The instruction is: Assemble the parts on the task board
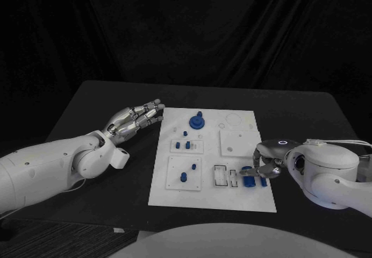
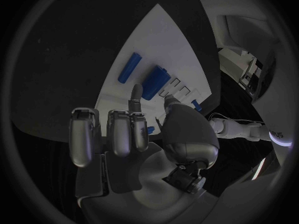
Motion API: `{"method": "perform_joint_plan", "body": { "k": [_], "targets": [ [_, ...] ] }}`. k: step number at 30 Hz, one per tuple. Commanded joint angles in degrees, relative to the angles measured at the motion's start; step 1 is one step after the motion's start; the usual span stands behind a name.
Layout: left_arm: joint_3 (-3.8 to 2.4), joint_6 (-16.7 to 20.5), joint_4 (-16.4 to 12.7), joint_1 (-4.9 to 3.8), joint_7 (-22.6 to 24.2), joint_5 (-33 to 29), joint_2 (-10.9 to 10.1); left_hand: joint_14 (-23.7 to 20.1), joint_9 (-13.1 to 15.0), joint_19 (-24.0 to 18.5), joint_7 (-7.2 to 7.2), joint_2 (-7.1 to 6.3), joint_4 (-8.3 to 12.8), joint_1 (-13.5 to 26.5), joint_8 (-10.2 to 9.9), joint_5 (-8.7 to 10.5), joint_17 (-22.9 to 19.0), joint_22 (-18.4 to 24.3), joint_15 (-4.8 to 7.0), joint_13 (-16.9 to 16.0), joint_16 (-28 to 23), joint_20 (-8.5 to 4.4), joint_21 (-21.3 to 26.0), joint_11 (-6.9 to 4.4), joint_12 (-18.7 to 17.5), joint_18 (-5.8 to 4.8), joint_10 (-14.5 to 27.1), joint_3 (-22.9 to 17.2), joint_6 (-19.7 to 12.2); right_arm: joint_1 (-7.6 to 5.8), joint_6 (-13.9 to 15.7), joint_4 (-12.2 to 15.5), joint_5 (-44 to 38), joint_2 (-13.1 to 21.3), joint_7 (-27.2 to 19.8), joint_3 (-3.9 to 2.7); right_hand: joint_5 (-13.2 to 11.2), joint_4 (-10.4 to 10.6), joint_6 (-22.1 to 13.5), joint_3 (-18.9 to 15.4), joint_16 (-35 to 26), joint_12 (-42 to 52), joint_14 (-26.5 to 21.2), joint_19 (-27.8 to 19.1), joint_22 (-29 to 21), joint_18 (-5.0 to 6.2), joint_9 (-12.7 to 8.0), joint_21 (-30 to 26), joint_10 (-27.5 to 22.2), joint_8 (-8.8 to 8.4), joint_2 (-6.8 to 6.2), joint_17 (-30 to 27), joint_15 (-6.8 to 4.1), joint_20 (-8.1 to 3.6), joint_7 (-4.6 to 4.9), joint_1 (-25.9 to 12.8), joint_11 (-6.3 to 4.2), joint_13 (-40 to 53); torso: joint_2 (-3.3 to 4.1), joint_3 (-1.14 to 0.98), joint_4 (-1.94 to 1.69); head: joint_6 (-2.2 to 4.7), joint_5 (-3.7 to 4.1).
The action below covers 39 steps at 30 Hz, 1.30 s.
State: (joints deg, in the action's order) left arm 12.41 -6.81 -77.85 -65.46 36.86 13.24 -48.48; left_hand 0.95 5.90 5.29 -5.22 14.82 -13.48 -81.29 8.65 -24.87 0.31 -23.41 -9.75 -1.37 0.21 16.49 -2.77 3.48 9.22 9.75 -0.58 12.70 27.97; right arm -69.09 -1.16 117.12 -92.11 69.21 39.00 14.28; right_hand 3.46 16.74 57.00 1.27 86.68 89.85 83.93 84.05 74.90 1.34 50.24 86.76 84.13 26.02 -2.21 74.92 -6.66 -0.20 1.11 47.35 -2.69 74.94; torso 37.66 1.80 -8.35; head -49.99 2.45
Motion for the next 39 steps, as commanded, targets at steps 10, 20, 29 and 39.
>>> {"method": "perform_joint_plan", "body": {
  "k": [10,20,29,39],
  "targets": [
    [-0.05,-1.7,0.1,0.4,-0.4,-0.3,0.3,1.5,-0.1,2.0,-0.52,-0.08,2.5,-1.7,0.4,-2.06,0.5,-1.0,-0.93,0.0,0.8,0.16,-0.8,0.66,0.3,0.35,0.1,-0.9,0.5,0.79,0.8,-0.5,0.3,-0.6,1.1,-0.01,3.8,-0.3,-0.6,-0.5,-0.7,0.1,4.2,4.2,13.7,-0.26,-4.2,-0.6,5.9,-6.55,1.41,3.7,0.32,0.25,1.1,5.1,0.92,15.1,0.0,0.05,0.02,-0.01,0.08],
    [-0.05,-2.0,0.2,0.52,-0.7,-0.3,0.4,2.6,-0.1,3.9,-0.57,-0.06,3.5,-1.9,0.4,-2.73,0.8,-2.9,-1.57,0.0,1.4,0.28,-1.6,0.74,0.5,0.2,0.1,-1.4,0.6,1.55,0.4,-1.4,1.9,-1.2,1.0,-0.01,4.7,-1.0,0.3,-0.9,-1.0,0.1,4.0,4.1,13.6,-0.19,-6.8,-0.9,5.9,-9.55,1.04,3.0,0.65,0.58,1.49,8.9,1.27,15.1,0.04,0.03,0.02,-0.01,-0.01],
    [-0.05,-2.3,0.3,0.62,-1.0,-0.3,0.6,2.8,-0.1,4.4,-0.59,-0.04,3.8,-1.9,0.4,-2.93,0.8,-3.2,-1.78,0.0,1.5,0.31,-1.8,0.76,0.4,0.04,0.1,-1.6,0.6,2.16,0.4,-2.2,2.1,-2.0,0.6,-0.01,11.9,-3.8,1.5,-0.3,-1.1,0.1,4.0,4.0,13.5,-0.11,-8.5,-1.2,5.9,-11.74,1.03,2.5,0.7,0.64,1.56,15.0,1.32,15.1,0.1,0.01,-0.03,-0.01,-0.1],
    [-0.05,-2.7,0.1,0.73,-1.6,-0.3,0.6,3.1,-0.2,5.1,-0.68,0.03,4.3,-2.1,0.3,-3.17,0.9,-3.6,-2.04,0.0,1.7,0.34,-2.0,0.87,0.4,-0.22,0.1,-1.9,0.5,2.51,2.4,-3.1,6.4,-2.7,0.7,-0.02,26.4,-7.4,2.1,1.7,-1.3,0.1,3.9,3.9,13.4,-0.05,-9.5,-1.4,5.9,-13.33,0.22,1.9,0.65,0.62,1.26,20.2,1.03,15.1,-0.01,0.0,-0.1,-0.01,-0.09]
  ]
}}
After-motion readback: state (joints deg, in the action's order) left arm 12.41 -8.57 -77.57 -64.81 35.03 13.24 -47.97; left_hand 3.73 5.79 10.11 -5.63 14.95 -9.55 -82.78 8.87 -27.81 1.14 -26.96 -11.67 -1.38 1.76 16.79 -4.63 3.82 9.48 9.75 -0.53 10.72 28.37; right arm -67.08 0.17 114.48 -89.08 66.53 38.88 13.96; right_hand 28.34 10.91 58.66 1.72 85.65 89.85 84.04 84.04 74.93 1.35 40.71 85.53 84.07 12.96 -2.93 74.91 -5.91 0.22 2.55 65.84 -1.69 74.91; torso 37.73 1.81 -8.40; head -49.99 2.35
